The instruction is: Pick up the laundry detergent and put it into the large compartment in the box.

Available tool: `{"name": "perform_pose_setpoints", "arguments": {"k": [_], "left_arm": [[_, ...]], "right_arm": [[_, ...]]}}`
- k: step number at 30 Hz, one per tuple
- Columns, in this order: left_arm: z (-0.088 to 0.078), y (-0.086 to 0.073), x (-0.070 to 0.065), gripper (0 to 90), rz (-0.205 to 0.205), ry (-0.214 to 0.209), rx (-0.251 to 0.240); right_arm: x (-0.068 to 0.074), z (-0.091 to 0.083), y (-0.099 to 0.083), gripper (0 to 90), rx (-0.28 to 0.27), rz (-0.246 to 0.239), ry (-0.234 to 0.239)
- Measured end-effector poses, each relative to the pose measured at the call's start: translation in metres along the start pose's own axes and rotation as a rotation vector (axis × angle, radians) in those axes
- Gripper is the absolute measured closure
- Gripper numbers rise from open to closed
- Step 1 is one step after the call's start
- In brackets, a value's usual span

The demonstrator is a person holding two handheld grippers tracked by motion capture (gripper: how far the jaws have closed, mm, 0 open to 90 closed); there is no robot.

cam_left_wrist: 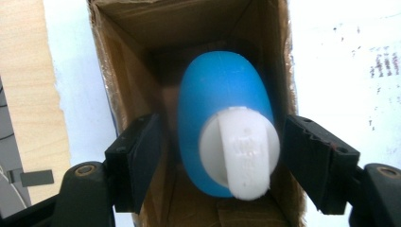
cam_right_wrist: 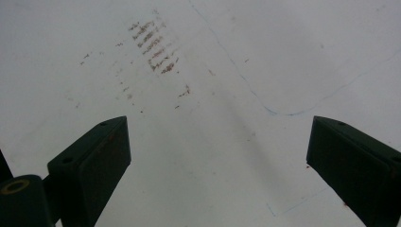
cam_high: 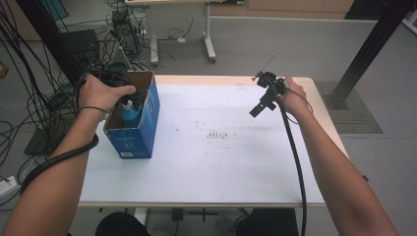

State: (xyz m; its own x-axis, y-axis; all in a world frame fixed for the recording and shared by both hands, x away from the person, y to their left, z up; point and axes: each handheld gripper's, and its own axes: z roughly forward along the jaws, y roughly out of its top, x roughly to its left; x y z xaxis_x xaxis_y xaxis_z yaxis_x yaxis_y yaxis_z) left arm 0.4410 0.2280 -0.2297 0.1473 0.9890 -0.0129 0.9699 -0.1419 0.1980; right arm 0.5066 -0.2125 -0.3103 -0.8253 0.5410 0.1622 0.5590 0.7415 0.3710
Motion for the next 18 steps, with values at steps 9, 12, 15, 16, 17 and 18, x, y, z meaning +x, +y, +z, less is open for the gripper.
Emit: {"name": "perform_pose_setpoints", "arguments": {"k": [9,12,15,16,17,18], "left_arm": [[-0.019,-0.003,0.000,25.3,0.005,-0.002,-0.025],[-0.026,-0.003,-0.001,23.2,0.012,-0.005,-0.034],[-0.034,-0.004,-0.004,20.4,0.019,-0.005,-0.045],[-0.036,-0.005,-0.006,19.4,0.024,-0.010,-0.043],[-0.039,-0.005,-0.007,18.2,0.025,-0.016,-0.049],[-0.041,-0.005,-0.009,16.5,0.027,-0.017,-0.054]], "right_arm": [[0.001,0.001,0.002,6.9,0.002,-0.002,0.001],[0.001,0.000,0.003,6.9,0.002,-0.003,0.002],[0.001,-0.001,0.003,6.9,-0.004,-0.004,0.000],[0.001,-0.001,0.003,6.9,-0.002,-0.001,-0.001],[0.001,-0.001,0.003,6.9,-0.002,-0.001,-0.001],[0.001,-0.001,0.003,6.9,-0.001,-0.005,-0.002]]}}
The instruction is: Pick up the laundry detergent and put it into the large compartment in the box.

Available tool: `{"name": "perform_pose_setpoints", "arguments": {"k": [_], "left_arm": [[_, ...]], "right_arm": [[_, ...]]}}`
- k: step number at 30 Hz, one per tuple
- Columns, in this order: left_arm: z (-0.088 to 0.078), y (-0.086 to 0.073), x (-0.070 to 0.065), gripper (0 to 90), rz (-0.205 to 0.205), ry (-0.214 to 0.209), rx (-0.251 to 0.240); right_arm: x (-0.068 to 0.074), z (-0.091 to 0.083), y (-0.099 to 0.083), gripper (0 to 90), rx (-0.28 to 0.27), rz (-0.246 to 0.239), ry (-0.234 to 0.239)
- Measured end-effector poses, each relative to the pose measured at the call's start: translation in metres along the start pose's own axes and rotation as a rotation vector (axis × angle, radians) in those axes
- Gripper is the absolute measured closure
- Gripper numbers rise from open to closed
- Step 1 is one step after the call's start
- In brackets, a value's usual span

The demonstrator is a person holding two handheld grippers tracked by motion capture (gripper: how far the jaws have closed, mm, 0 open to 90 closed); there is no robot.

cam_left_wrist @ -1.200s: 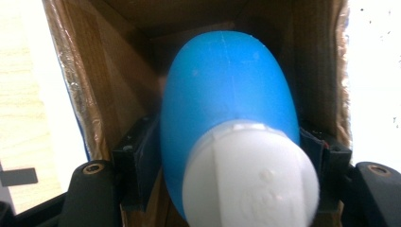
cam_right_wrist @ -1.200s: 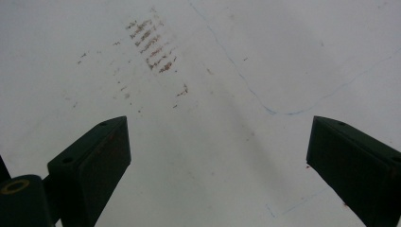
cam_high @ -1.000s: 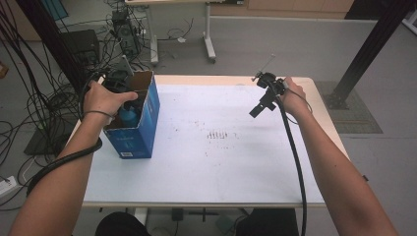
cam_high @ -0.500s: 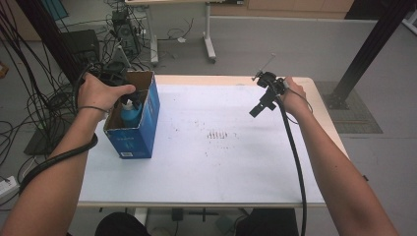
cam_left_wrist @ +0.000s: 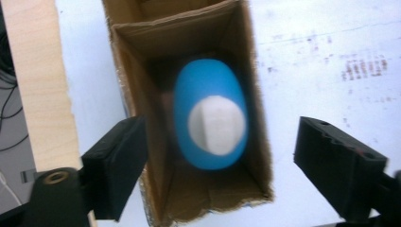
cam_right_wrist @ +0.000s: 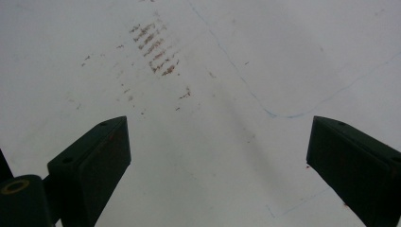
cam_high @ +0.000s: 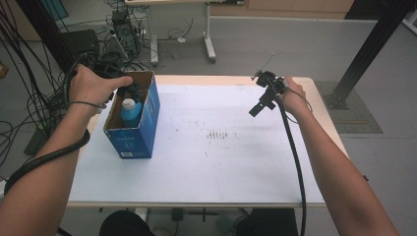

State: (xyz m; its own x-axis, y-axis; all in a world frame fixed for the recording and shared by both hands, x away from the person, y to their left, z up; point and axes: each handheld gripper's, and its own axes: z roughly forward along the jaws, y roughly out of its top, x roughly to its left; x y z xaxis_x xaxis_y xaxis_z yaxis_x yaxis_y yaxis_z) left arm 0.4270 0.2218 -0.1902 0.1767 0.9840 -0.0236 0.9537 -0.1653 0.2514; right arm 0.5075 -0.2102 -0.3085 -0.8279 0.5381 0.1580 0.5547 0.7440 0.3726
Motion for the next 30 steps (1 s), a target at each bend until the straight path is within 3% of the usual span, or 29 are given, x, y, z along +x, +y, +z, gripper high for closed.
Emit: {"name": "perform_pose_setpoints", "arguments": {"k": [18,30], "left_arm": [[-0.015,-0.001,-0.022,6.2,0.044,-0.006,-0.006],[-0.013,0.002,-0.051,6.7,0.102,-0.076,-0.004]], "right_arm": [[0.001,0.000,0.001,6.9,-0.001,0.003,0.004],[0.001,-0.002,-0.001,6.9,-0.005,0.008,0.002]]}}
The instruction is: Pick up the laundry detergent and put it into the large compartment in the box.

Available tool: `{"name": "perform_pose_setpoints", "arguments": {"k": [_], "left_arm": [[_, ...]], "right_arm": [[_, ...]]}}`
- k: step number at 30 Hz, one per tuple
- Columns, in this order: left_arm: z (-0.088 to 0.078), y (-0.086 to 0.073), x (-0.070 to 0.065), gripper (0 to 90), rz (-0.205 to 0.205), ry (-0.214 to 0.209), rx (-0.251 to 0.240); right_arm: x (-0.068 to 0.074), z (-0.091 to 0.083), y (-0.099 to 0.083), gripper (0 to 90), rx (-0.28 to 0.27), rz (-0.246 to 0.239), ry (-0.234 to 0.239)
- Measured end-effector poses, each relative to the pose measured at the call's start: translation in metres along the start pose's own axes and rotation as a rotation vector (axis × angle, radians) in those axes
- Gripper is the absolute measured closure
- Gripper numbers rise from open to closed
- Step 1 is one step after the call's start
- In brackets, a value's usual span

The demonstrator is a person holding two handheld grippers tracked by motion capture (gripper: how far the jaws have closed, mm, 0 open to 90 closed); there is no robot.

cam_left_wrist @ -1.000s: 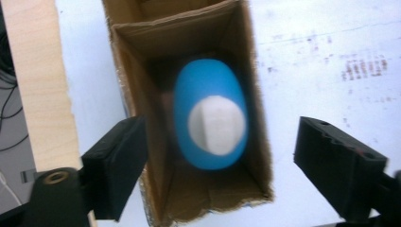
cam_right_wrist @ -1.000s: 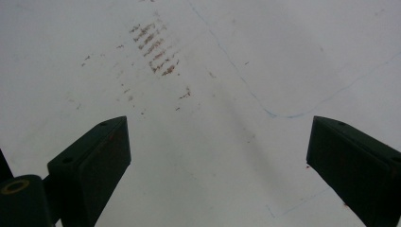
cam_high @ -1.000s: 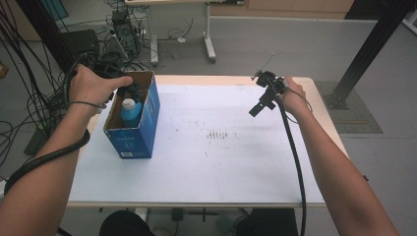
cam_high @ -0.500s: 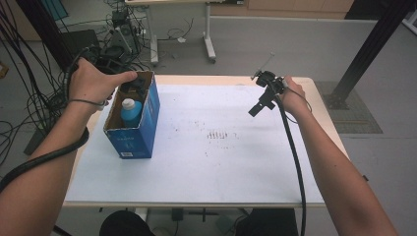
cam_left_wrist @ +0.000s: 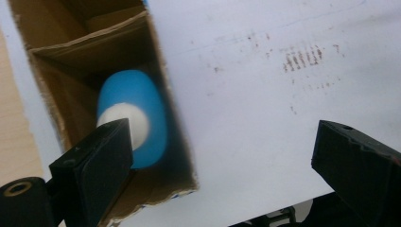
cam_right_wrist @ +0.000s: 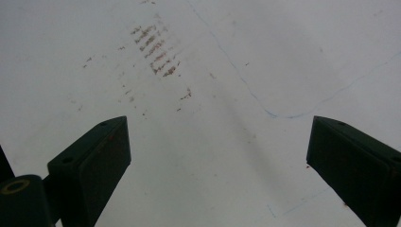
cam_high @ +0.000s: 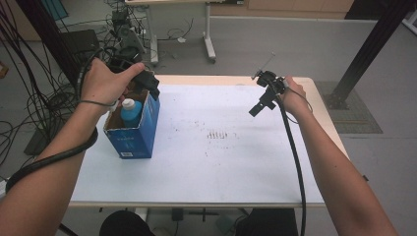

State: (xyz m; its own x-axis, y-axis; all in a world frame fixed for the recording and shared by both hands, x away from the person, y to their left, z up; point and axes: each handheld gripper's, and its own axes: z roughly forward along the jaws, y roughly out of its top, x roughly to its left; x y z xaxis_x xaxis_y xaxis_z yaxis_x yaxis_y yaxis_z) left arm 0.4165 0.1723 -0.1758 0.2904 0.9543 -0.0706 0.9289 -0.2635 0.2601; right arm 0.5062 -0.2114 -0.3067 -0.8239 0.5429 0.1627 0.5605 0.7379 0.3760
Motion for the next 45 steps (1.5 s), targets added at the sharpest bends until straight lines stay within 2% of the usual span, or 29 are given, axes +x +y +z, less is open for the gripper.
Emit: {"name": "perform_pose_setpoints", "arguments": {"k": [11,15,22,30,45], "left_arm": [[0.019,0.006,-0.039,7.1,0.103,-0.037,0.027],[0.027,0.008,-0.053,7.1,0.137,-0.062,0.033],[0.041,0.010,-0.074,7.2,0.178,-0.090,0.043],[0.065,0.005,-0.089,7.3,0.205,-0.118,0.070],[0.103,-0.007,-0.100,7.5,0.225,-0.138,0.121]], "right_arm": [[-0.001,-0.003,-0.001,6.9,0.009,0.009,-0.012],[-0.002,-0.004,-0.002,6.9,0.008,0.009,-0.015],[-0.003,-0.006,-0.004,6.9,0.001,0.012,-0.016],[-0.002,-0.005,-0.004,6.9,0.007,0.014,-0.012],[0.002,-0.010,-0.009,6.9,0.008,0.017,-0.022]]}}
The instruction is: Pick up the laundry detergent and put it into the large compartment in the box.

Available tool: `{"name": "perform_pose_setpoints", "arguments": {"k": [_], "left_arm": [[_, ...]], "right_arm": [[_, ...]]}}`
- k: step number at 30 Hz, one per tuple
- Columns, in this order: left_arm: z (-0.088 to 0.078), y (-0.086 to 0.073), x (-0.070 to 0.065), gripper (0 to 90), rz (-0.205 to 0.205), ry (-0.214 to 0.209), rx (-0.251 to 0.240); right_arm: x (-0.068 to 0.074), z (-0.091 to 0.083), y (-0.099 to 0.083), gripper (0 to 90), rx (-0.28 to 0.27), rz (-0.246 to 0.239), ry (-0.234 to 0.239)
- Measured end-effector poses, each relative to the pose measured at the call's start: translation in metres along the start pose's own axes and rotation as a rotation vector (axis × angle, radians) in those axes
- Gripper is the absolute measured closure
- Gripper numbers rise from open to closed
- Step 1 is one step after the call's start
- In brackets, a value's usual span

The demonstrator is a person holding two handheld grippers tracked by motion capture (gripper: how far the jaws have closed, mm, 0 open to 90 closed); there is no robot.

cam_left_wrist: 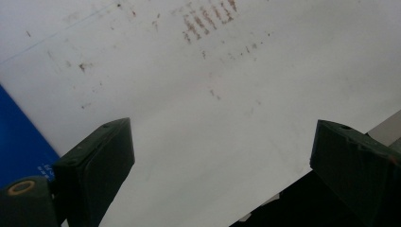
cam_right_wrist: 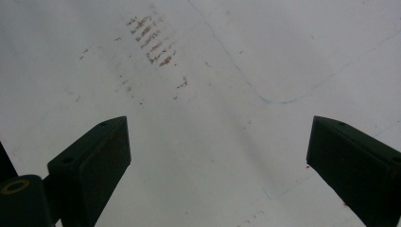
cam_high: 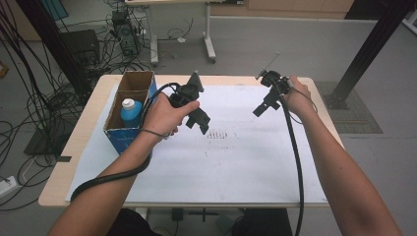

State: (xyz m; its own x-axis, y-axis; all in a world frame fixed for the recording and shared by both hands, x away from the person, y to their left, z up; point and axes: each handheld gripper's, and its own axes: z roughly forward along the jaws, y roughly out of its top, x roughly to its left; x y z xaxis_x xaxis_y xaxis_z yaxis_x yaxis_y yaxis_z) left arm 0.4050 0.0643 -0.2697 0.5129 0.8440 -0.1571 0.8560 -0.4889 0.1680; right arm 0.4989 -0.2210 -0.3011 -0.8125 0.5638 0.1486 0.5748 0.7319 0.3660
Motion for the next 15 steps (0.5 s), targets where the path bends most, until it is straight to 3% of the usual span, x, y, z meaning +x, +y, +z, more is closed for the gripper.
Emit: {"name": "perform_pose_setpoints", "arguments": {"k": [15], "left_arm": [[0.0112,-0.0025,-0.0071,7.5,0.003,-0.011,0.025]], "right_arm": [[0.0062,-0.0013,-0.0080,6.9,0.007,0.001,-0.001]]}}
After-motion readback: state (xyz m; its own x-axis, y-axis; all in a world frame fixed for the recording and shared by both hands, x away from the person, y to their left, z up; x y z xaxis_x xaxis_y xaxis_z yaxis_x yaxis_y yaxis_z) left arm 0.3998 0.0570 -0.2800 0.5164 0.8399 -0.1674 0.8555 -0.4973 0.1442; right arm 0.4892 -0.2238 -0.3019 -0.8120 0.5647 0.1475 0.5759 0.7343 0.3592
